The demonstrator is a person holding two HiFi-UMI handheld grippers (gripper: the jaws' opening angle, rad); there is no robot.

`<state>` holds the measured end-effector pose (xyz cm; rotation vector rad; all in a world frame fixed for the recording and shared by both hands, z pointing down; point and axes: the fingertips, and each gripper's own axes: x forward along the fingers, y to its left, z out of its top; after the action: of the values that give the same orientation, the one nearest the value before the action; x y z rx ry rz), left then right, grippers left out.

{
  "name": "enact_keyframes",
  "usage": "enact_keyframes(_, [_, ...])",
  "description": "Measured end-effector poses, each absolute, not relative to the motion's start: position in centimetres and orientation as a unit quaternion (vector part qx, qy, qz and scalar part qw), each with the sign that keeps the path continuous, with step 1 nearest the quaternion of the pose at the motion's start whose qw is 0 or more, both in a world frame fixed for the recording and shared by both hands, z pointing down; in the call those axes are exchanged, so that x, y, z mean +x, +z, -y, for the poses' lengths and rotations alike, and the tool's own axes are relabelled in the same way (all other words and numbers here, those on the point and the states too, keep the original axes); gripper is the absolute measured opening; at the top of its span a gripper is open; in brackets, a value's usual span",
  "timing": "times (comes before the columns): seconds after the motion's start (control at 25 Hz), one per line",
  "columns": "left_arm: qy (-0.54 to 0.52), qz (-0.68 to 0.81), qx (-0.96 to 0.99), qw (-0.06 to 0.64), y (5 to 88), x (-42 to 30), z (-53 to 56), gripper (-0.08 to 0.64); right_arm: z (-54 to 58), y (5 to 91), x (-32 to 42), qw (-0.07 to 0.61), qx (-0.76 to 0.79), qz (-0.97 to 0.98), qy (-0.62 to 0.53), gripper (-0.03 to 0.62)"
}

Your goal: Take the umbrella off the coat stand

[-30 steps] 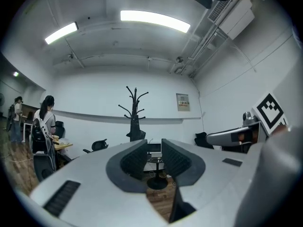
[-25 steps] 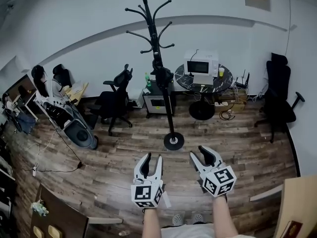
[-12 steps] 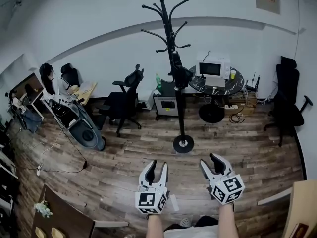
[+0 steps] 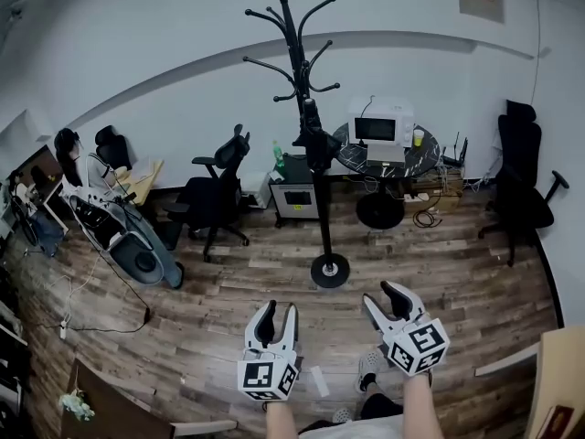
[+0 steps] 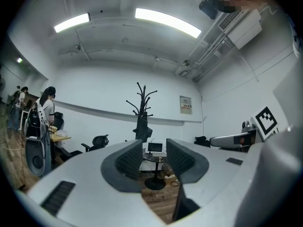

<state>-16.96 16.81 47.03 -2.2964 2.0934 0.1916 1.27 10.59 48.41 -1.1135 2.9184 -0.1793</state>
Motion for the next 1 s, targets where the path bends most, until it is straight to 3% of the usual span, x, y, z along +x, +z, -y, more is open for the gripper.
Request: enact_keyframes(1.0, [0.060,-0.656,-0.750,0.062,40.5,-13.7,11.9,0.161,17.8,43.7,3.3,0.019,-0.364,-0.931,-0.015,0.176])
